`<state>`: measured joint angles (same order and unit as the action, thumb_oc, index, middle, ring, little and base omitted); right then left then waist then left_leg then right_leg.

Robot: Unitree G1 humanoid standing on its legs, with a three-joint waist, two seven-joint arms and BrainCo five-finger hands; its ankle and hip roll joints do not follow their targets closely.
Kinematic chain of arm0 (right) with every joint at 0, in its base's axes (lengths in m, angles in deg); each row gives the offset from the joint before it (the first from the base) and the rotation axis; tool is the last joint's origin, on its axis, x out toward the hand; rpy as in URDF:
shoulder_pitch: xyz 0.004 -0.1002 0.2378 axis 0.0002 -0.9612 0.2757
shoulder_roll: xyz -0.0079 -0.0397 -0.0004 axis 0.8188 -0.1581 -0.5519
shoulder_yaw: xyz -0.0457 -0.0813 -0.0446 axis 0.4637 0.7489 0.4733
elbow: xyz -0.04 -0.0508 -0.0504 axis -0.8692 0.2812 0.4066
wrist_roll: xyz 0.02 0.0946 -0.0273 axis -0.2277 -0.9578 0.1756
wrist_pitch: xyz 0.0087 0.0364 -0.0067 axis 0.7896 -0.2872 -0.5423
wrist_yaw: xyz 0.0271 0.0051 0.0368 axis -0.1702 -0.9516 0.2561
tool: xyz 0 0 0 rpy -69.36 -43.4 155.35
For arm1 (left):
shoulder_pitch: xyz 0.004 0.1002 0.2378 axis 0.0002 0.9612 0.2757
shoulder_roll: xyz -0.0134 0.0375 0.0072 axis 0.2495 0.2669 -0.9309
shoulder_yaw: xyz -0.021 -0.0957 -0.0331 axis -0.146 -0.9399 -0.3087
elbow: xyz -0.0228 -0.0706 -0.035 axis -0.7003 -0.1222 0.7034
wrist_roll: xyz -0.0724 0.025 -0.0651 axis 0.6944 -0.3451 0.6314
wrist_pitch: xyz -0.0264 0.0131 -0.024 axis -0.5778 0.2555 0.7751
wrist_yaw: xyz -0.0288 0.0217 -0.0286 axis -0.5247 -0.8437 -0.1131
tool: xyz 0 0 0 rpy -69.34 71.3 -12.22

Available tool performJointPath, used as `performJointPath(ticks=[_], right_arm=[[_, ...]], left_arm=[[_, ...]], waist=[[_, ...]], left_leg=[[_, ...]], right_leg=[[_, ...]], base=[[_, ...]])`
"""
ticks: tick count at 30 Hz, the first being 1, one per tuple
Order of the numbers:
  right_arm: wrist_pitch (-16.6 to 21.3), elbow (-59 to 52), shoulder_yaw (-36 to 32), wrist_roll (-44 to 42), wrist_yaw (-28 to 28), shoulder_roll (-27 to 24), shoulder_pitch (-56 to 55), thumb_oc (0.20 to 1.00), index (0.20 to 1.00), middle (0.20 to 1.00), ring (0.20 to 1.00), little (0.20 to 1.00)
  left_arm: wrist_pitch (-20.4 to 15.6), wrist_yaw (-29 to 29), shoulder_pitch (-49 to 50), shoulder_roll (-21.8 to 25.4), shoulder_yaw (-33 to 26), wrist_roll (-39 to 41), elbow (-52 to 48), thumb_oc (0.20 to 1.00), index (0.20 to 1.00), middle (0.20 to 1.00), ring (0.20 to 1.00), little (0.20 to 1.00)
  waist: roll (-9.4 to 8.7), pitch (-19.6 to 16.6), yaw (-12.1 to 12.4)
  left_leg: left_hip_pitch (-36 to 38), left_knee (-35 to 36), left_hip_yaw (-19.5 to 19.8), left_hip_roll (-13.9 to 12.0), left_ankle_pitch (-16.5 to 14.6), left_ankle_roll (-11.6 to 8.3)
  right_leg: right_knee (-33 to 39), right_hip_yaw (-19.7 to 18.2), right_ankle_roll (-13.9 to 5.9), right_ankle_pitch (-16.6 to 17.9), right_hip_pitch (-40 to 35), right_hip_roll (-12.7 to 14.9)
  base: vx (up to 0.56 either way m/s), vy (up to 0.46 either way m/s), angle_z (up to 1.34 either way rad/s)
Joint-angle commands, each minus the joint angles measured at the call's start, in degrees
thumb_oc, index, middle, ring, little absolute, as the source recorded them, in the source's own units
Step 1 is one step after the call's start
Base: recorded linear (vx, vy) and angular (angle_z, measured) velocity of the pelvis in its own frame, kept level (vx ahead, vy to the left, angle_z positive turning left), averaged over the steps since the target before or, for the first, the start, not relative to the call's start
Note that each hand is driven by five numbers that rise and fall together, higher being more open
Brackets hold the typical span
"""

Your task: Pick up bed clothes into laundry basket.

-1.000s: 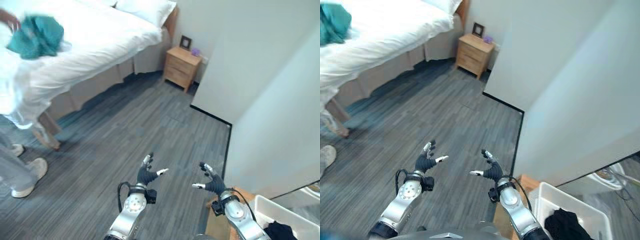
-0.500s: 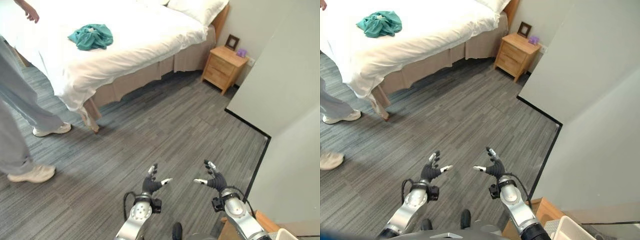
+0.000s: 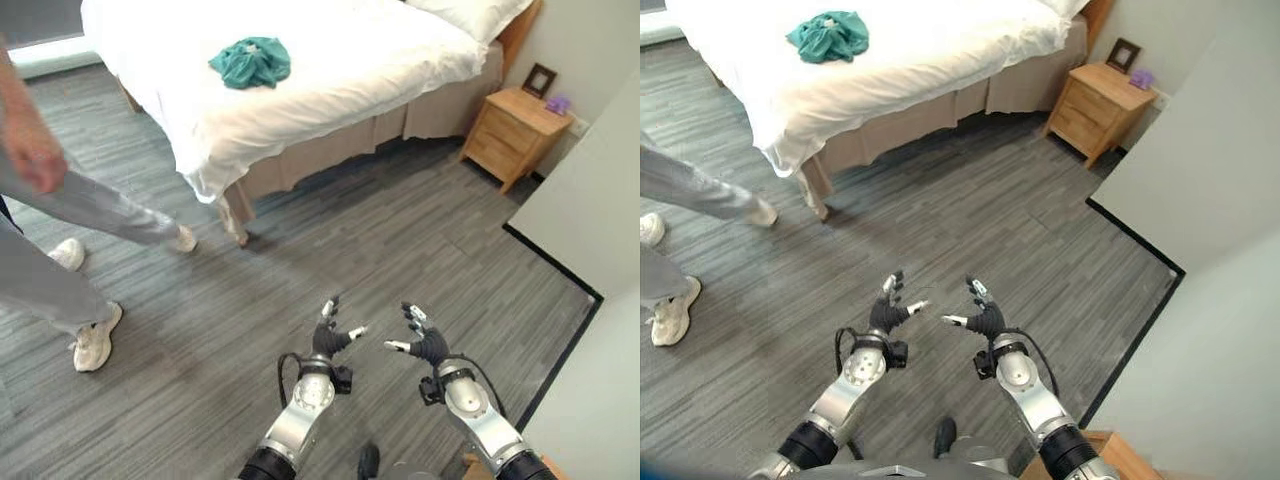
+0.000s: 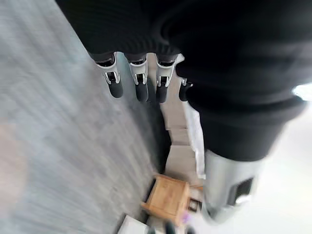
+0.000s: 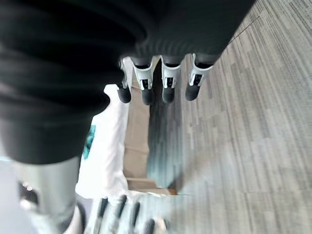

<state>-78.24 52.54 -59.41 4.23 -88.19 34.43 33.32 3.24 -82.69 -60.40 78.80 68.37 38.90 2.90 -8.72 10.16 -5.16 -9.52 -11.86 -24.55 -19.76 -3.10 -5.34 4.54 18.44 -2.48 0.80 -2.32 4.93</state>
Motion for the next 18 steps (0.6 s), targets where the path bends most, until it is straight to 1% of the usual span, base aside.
performJointPath(ticks=[1, 2, 3, 4, 5, 6, 7, 8, 9, 10, 11, 12, 13, 14, 15, 16, 17, 18], right_arm=[[1.69, 4.10, -4.50, 5.00, -2.00, -2.22, 4.73, 1.000, 1.000, 1.000, 1.000, 1.000], [1.42, 4.87, -5.07, 5.60, -2.35, -2.51, 4.90, 1.000, 1.000, 1.000, 1.000, 1.000], [0.84, 5.20, -5.24, 5.98, -2.38, -2.55, 4.71, 1.000, 1.000, 1.000, 1.000, 1.000], [0.14, 5.78, -4.91, 6.76, -1.84, -2.55, 4.54, 1.000, 1.000, 1.000, 1.000, 1.000], [0.11, 6.30, -4.42, 7.49, -1.61, -2.57, 4.65, 1.000, 1.000, 1.000, 1.000, 1.000], [-0.76, 6.61, -4.15, 8.12, -1.19, -2.30, 5.01, 1.000, 1.000, 1.000, 1.000, 1.000], [-1.17, 8.02, -3.38, 9.22, -1.09, -1.71, 5.99, 1.000, 1.000, 1.000, 1.000, 1.000], [-1.12, 8.16, -3.37, 9.28, -1.12, -1.55, 6.16, 1.000, 1.000, 1.000, 1.000, 1.000], [-1.28, 9.40, -2.83, 9.59, -0.90, -0.68, 7.39, 1.000, 1.000, 1.000, 1.000, 1.000], [-1.26, 9.50, -2.83, 9.59, -0.91, -0.57, 7.53, 1.000, 1.000, 1.000, 1.000, 1.000], [-1.34, 9.88, -2.55, 9.63, -1.01, -0.12, 7.97, 1.000, 1.000, 1.000, 1.000, 1.000], [-1.52, 10.35, -2.20, 9.73, -0.90, 0.25, 8.61, 1.000, 1.000, 1.000, 1.000, 1.000], [-1.81, 11.63, -1.19, 9.54, -0.89, 0.98, 10.17, 1.000, 1.000, 1.000, 1.000, 1.000], [-1.61, 12.36, -0.79, 9.52, -1.16, 1.41, 10.80, 1.000, 1.000, 1.000, 1.000, 1.000], [-1.50, 12.57, -0.77, 9.52, -1.22, 1.52, 11.02, 1.000, 1.000, 1.000, 1.000, 1.000], [-1.51, 13.99, -0.37, 9.04, -1.42, 2.27, 11.99, 1.000, 1.000, 1.000, 1.000, 1.000], [-1.48, 14.08, -0.36, 9.03, -1.43, 2.28, 12.11, 1.000, 1.000, 1.000, 1.000, 1.000], [-1.51, 14.42, -0.20, 8.94, -1.34, 2.49, 12.18, 1.000, 1.000, 1.000, 1.000, 1.000]], left_arm=[[-5.24, 1.53, -3.55, 8.72, -2.74, 0.00, -1.48, 1.000, 1.000, 1.000, 1.000, 1.000], [-5.14, 1.69, -4.31, 9.17, -2.58, -1.25, -1.66, 0.868, 0.868, 0.868, 0.868, 0.868], [-5.14, 1.64, -4.28, 9.03, -2.63, -1.26, -1.91, 0.918, 0.918, 0.918, 0.918, 0.918], [-4.72, 1.83, -3.46, 8.40, -2.58, -1.55, -1.43, 1.000, 1.000, 1.000, 1.000, 1.000], [-4.51, 1.79, -3.00, 8.46, -2.90, -1.47, -0.88, 1.000, 1.000, 1.000, 1.000, 1.000], [-3.91, 1.64, -2.79, 8.45, -3.39, -1.59, 0.02, 1.000, 1.000, 1.000, 1.000, 1.000], [-3.30, 1.69, -3.87, 9.18, -3.38, -2.72, 1.23, 1.000, 1.000, 1.000, 1.000, 1.000], [-3.33, 1.69, -4.01, 9.27, -3.42, -2.72, 1.35, 1.000, 1.000, 1.000, 1.000, 1.000], [-2.86, 2.34, -4.99, 10.69, -3.74, -3.15, 1.97, 1.000, 1.000, 1.000, 1.000, 1.000], [-2.85, 2.35, -5.07, 10.78, -3.80, -3.13, 1.99, 1.000, 1.000, 1.000, 1.000, 1.000], [-2.55, 2.42, -5.69, 11.42, -3.78, -3.52, 2.04, 1.000, 1.000, 1.000, 1.000, 1.000], [-1.98, 2.49, -6.20, 12.12, -3.72, -4.00, 2.37, 1.000, 1.000, 1.000, 1.000, 1.000], [-1.76, 2.50, -7.18, 13.53, -3.80, -4.36, 2.90, 1.000, 1.000, 1.000, 1.000, 1.000], [-1.72, 2.76, -7.71, 14.19, -3.66, -5.30, 3.05, 1.000, 1.000, 1.000, 1.000, 1.000], [-1.73, 2.76, -7.83, 14.24, -3.72, -5.33, 3.11, 1.000, 1.000, 1.000, 1.000, 1.000], [-1.63, 3.10, -8.54, 15.06, -3.12, -5.72, 3.52, 1.000, 1.000, 1.000, 1.000, 1.000], [-1.63, 3.11, -8.61, 15.06, -3.14, -5.71, 3.56, 1.000, 1.000, 1.000, 1.000, 1.000], [-1.33, 3.25, -9.19, 15.30, -2.78, -6.03, 3.97, 1.000, 1.000, 1.000, 1.000, 1.000]], waist=[[2.98, 0.52, 2.55], [3.73, 0.82, 2.19], [4.30, 1.12, 2.06], [5.34, 0.77, 2.04], [5.98, 0.71, 2.14], [6.06, 0.43, 2.02], [5.39, 0.08, 2.16], [5.10, 0.16, 2.16], [3.84, 0.34, 2.53], [3.58, 0.43, 2.60], [2.90, 0.61, 2.67], [2.23, 0.99, 2.53], [1.82, 2.66, 1.88], [1.70, 3.07, 1.66], [1.51, 3.08, 1.70], [1.66, 3.52, 0.90], [1.65, 3.50, 0.86], [1.96, 3.84, 0.28]], left_leg=[[5.55, 13.51, -3.04, 1.04, 11.07, -3.87], [4.75, 15.34, -4.01, -0.32, 12.71, -4.62], [3.73, 15.67, -5.14, -1.36, 13.61, -4.70], [3.81, 15.97, -4.99, -1.70, 13.71, -5.08], [3.67, 16.08, -4.64, -1.56, 14.45, -5.35], [3.85, 16.24, -4.15, -0.70, 13.89, -5.18], [4.23, 16.27, -4.06, 1.22, 13.29, -4.36], [4.31, 16.28, -4.16, 1.55, 13.15, -4.21], [5.59, 16.22, -4.70, 4.18, 11.36, -2.38], [5.67, 16.22, -4.85, 4.49, 11.18, -2.19], [6.47, 16.28, -5.11, 6.15, 10.03, -1.08], [7.59, 16.42, -5.07, 8.04, 8.66, 0.20], [8.82, 16.86, -3.74, 10.48, 6.76, 2.16], [9.16, 16.86, -3.65, 10.81, 5.70, 2.73], [9.08, 16.86, -3.73, 10.99, 5.57, 2.85], [10.20, 16.86, -2.62, 11.61, 3.94, 3.72], [10.11, 16.86, -2.58, 11.60, 3.87, 3.73], [10.51, 16.86, -1.69, 12.12, 3.30, 3.82]], right_leg=[[0.46, 3.67, -6.72, -3.74, -5.17, 5.95], [0.46, 4.59, -7.17, -4.48, -5.58, 6.54], [0.46, 4.95, -7.40, -4.63, -5.96, 7.24], [0.46, 5.12, -7.87, -4.98, -6.84, 7.39], [0.46, 5.25, -8.27, -5.19, -7.50, 7.95], [0.46, 5.03, -8.35, -4.41, -7.60, 8.80], [0.08, 4.73, -8.96, -2.84, -7.98, 10.46], [0.09, 4.72, -9.16, -2.76, -8.02, 10.80], [-4.54, 4.36, -9.69, -0.79, -7.14, 13.22], [-4.94, 4.19, -9.89, -0.91, -6.94, 13.63], [-8.68, 3.89, -10.25, 0.66, -5.99, 15.29], [-13.81, 3.47, -10.54, 3.46, -4.61, 17.16], [-24.62, 0.64, -10.24, 8.09, 0.11, 18.58], [-27.42, 0.18, -10.39, 8.51, 1.53, 18.25], [-27.90, -0.08, -10.50, 8.33, 1.92, 18.51], [-32.06, -1.24, -10.06, 7.94, 5.25, 16.67], [-32.40, -1.28, -10.02, 7.71, 5.48, 16.72], [-31.98, -1.92, -9.49, 5.84, 7.30, 14.40]], base=[[0.15, 0.317, 0.36], [0.17, 0.366, 0.76], [0.25, 0.367, 0.69], [0.31, 0.392, 0.53], [0.33, 0.355, 0.32], [0.40, 0.428, 0.10], [0.28, 0.301, 0.02], [0.37, 0.365, 0.09], [0.17, 0.183, 0.10], [0.27, 0.270, 0.20], [0.21, 0.221, 0.26], [0.36, 0.440, 0.38], [0.35, 0.407, 0.50], [0.23, 0.302, 0.60], [0.26, 0.164, 0.80], [0.18, 0.096, 0.60], [0.27, 0.160, 0.40], [0.30, 0.143, 0.50]])
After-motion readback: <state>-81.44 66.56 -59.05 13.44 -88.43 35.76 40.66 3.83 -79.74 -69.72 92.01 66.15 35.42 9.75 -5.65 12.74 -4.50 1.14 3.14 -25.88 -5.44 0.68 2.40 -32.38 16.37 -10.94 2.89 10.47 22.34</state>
